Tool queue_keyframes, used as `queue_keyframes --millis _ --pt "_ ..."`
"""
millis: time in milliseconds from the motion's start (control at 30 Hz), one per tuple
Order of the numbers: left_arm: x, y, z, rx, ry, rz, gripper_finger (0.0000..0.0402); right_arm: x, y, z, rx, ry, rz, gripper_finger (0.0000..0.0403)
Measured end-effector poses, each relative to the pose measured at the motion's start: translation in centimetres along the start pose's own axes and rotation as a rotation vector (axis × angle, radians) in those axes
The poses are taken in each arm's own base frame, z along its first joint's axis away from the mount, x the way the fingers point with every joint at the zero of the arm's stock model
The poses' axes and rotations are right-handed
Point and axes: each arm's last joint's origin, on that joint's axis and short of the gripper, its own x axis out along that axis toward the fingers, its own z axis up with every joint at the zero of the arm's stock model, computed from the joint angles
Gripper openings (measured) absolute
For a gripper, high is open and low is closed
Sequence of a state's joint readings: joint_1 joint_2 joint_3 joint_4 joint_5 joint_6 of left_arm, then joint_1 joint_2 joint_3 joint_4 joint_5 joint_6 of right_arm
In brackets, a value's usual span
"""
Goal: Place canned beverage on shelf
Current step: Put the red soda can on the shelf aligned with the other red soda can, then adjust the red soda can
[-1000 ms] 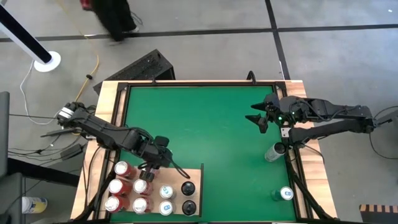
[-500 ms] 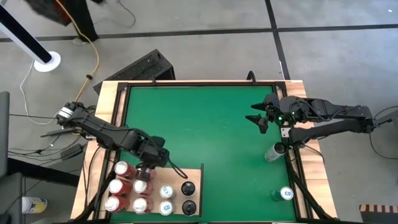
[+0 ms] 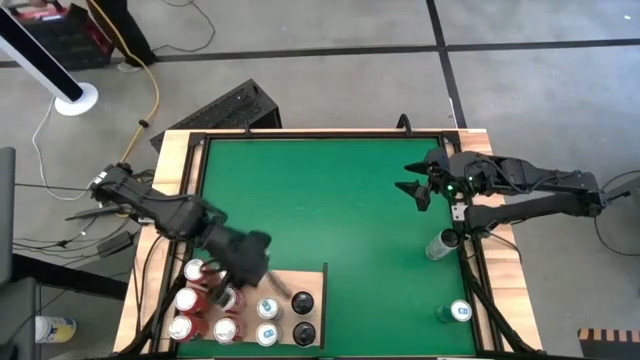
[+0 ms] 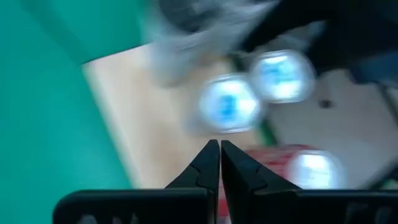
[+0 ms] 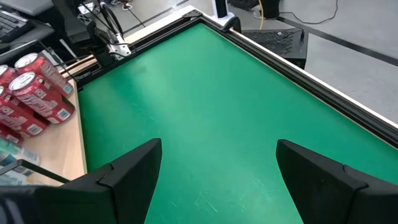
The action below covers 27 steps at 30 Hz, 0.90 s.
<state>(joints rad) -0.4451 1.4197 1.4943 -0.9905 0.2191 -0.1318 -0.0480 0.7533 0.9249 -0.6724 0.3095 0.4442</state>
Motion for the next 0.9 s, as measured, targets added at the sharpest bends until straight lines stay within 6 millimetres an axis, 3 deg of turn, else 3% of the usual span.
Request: queue_keyframes --millis 133,267,600,900 --pt "-0.4 -3.2 0.3 0.052 -0.033 -0.077 0.0000 0.0 0.0 0.0 -0.008 0.000 -0.001 0.0340" --pt "0.7 -5.0 -0.6 0.082 0.016 -0.094 0.0000 0.0 0.0 0.0 -0.011 0.000 0.000 0.0340" --pt "5.1 -7.1 -0.6 0.167 0.054 -0.138 0.0000 0.0 0.1 0.0 -0.034 0.006 0.020 0.0340" --pt "6.5 -7.9 -0.8 0.121 0.100 -0.180 0.0000 0.0 0.2 -0.1 -0.085 0.028 0.064 0.0340"
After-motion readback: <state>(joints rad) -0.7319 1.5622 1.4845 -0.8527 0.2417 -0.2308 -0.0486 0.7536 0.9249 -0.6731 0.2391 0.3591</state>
